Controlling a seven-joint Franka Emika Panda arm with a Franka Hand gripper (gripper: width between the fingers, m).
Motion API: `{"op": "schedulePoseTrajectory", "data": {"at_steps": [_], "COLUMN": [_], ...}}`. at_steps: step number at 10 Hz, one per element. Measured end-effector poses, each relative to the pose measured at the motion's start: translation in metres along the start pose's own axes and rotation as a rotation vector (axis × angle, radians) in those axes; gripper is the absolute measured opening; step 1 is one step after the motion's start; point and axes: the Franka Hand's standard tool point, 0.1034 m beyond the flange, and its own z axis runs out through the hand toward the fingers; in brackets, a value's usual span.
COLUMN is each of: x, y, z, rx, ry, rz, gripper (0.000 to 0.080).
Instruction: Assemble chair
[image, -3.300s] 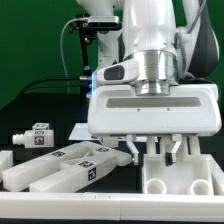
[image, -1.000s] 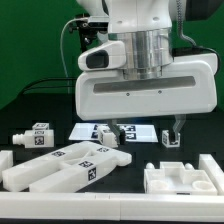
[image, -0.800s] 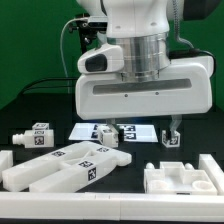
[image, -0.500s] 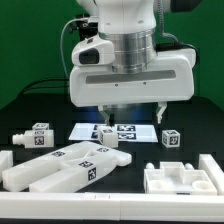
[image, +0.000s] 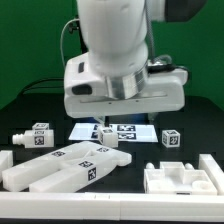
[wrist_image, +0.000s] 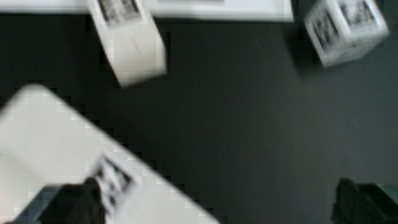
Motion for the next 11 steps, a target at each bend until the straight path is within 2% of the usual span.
{"op": "schedulePoseTrajectory", "data": {"at_steps": [1, 2, 3, 5, 7, 8, 11], "x": [-0.015, -0.018, -0.028, -0.024, -0.028, -0.027, -0.026], "y": [0.015, 0.019, 0.017, 0.016, 0.020, 0.021, 0.022], "z": [0.014, 0.021, 0.024, 0.031, 0.060, 0.067, 0.068], "rx": [-0.051, -0.087, -0.075, -0.072, -0.158, -0.166, -0.163], "ry": [-0.096, -0.106, -0.197, -0.345, -0.465, -0.485, -0.476], "rz": [-0.012, -0.037, -0.031, -0.023, -0.027, -0.034, -0.035], "gripper": [0.0649, 0.0649, 0.0649, 0.0649, 0.0649, 0.0649, 0.0649]}}
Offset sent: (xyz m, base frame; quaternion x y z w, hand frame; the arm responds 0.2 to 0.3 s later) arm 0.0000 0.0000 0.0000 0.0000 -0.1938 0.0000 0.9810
